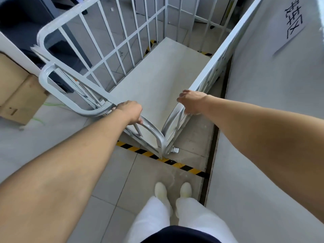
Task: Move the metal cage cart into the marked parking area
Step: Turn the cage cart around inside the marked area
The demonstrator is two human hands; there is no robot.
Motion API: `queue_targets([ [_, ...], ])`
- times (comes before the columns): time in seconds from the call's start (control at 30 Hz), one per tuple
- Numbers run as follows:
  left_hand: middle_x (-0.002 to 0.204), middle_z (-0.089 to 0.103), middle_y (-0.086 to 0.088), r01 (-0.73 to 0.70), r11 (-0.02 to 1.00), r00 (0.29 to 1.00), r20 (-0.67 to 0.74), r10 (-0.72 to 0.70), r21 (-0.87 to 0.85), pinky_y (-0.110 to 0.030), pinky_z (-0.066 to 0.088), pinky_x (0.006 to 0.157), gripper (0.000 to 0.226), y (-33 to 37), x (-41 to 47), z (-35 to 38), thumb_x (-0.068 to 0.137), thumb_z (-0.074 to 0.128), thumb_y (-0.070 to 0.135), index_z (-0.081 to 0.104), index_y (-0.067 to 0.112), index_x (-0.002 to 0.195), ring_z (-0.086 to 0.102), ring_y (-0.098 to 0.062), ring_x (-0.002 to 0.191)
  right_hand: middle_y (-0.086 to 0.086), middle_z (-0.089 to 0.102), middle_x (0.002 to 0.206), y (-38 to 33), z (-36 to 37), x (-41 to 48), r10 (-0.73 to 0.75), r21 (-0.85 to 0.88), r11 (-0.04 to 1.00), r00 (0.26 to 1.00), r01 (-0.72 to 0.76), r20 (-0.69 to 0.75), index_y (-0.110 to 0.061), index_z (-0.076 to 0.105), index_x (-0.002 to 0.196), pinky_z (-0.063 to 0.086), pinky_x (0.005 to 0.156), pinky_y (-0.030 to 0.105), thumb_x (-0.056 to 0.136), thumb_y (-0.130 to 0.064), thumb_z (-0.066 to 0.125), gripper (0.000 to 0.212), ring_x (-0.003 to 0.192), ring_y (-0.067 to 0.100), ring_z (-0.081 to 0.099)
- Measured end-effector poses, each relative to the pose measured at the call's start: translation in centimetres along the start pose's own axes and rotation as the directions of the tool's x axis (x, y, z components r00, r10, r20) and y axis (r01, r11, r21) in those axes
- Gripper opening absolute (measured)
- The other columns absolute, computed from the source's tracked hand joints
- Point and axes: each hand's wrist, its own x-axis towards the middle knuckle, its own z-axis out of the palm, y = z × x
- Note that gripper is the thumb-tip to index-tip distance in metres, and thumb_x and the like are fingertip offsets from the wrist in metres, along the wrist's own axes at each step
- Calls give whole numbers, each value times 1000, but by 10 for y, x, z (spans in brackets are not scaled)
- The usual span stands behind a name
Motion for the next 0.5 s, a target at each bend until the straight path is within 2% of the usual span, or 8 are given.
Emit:
queue_targets([
  [0.1,114,65,-11,-10,1000,1000,16,10,-25,-32,45,78,42,0,4,-4,86,69,40,64,7,112,59,-31,105,8,55,128,0,2,11,-2,0,1000,999,2,48,-11,53,126,47,101,42,91,-31,61,41,129,24,45],
  [0.2,99,67,-8,-18,998,999,30,20,-56,-26,40,66,42,-2,9,-7,81,75,38,68,5,105,57,-27,87,11,60,124,-5,2,20,39,27,999,993,-43,115,-10,57,123,52,95,42,91,-33,62,41,115,30,59],
  [0.33,110,69,-13,-35,997,999,38,37,-65,-28,42,71,39,-4,17,-3,80,76,37,68,5,100,58,-27,89,9,60,131,-6,0,25,93,77,991,983,-106,157,-13,55,133,51,98,40,88,-35,67,52,117,32,59],
  [0.43,100,68,-15,-41,997,998,49,44,-59,-28,41,68,31,-2,18,-2,80,76,35,64,7,88,55,-28,84,9,59,133,-8,-4,25,113,69,990,979,-126,169,-11,53,136,50,100,37,87,-36,68,57,120,31,58],
  [0.5,103,69,-14,-44,997,997,59,48,-59,-29,43,69,38,-1,18,-3,80,77,34,68,2,98,60,-30,90,9,60,132,-9,-5,26,107,65,991,979,-119,172,-10,54,135,50,99,36,86,-37,69,58,119,30,59],
])
